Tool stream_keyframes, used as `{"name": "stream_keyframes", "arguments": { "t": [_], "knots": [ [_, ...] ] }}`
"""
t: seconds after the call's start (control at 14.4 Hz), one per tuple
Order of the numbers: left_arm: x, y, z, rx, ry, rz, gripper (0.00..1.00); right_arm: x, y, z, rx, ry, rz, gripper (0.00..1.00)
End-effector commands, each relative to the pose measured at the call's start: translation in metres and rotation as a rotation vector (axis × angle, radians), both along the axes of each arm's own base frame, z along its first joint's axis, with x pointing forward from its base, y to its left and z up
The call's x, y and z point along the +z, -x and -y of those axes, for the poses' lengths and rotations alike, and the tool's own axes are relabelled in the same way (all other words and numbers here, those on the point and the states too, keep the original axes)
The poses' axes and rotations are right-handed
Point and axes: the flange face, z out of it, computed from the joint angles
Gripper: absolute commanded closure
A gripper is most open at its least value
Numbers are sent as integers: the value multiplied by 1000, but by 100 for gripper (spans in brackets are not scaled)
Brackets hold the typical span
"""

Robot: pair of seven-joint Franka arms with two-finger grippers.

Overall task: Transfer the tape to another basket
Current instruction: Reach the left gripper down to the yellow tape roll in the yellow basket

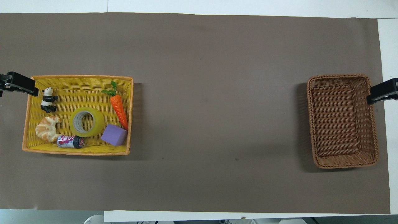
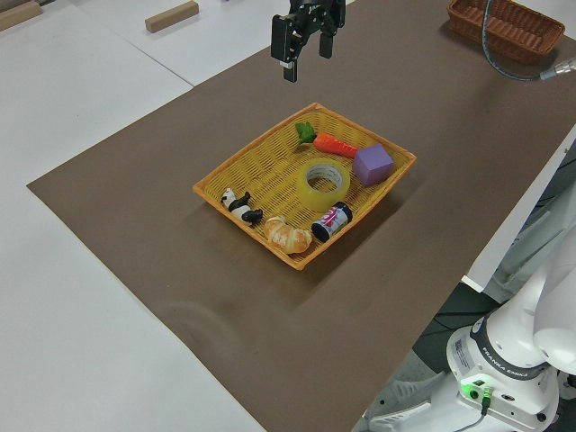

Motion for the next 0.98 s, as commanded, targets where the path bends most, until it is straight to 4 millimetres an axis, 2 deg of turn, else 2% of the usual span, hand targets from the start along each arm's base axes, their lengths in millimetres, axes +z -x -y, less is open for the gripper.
{"name": "stream_keyframes", "arguments": {
  "t": [0.0, 0.28, 0.35, 0.49, 0.56, 0.7, 0.91],
  "knots": [
    [0, 5, 1, -11, 2, 5, 0, 1, 7, 1, 13, -8, -4, 0],
    [-4, 9, -4, 10, -1, -8, 0, 1, 7, 1, 13, -8, -4, 0],
    [-11, 15, -7, 30, -5, -21, 0, 1, 7, 1, 13, -8, -4, 0],
    [-42, 33, -27, 70, -9, -3, 0, 1, 7, 1, 13, -8, -4, 0],
    [-60, 43, -31, 79, -11, 33, 0, 1, 7, 1, 13, -8, -4, 0],
    [-103, 56, -32, 75, -12, 41, 0, 1, 7, 1, 13, -8, -4, 0],
    [-146, 59, -27, 56, -12, 26, 0, 1, 7, 1, 13, -8, -4, 0]
  ]
}}
